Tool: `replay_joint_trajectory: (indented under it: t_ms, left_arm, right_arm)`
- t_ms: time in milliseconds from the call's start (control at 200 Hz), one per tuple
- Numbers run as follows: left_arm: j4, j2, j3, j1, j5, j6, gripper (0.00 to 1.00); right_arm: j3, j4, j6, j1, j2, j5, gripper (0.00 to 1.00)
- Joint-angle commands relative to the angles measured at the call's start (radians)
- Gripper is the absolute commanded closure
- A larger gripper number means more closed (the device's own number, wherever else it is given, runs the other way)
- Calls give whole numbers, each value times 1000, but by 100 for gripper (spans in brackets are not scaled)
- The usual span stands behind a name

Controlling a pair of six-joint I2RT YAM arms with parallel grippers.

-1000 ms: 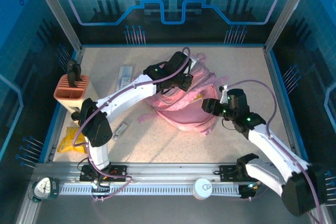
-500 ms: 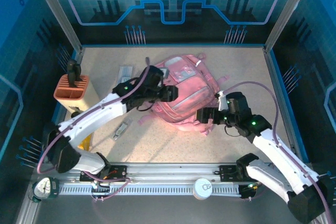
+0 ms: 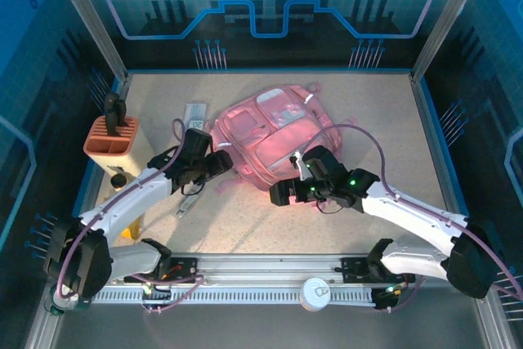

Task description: Pack the student bag

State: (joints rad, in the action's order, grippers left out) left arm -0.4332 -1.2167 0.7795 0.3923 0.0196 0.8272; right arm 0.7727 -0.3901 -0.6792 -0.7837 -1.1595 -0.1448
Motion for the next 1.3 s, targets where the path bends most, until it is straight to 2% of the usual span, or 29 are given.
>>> replay_joint_trajectory:
  t_ms: [0,270,395,535,615,690,830,976,1066,1111,1176,1291]
  left_arm:
    - [103,-47,-23,-50,-58,51,33]
    - [307,-288,38,-61,-120,62,38]
    - [303,-391,94,-59,-109,63,44]
    - [363,-441,103,-58,-136,80,63]
    - [394,-444,103,-49,-157,89,78]
    - [397,-440,106,-26,-162,94,88]
    - [396,-438,124,41,-182,129,99]
    - [446,-419,129,157,-159,229,100]
    - [442,-441,172,227,-135,288,100]
    - [440,-457,191,249,-128,308,100]
    - [444,-473,211,278,-113,341,100]
    - [440,-484,229,321,-58,393,100]
  right_arm:
    - [6,24,-51,-7,-11,49,0]
    - [-19,13,-64,8,-23,53,0]
    - [-50,27,-84,34,-20,54,0]
    - [-78,49,-73,77,-25,51,0]
    - [-79,51,-45,114,-34,62,0]
    - [-70,59,-11,180,-52,61,0]
    - [-16,43,65,351,-106,48,0]
    - [93,13,143,516,-188,67,0]
    - [197,-105,118,604,-247,190,0]
    - [228,-143,110,636,-254,208,0]
    - [246,-181,110,649,-239,212,0]
    - [231,-247,150,604,-187,197,0]
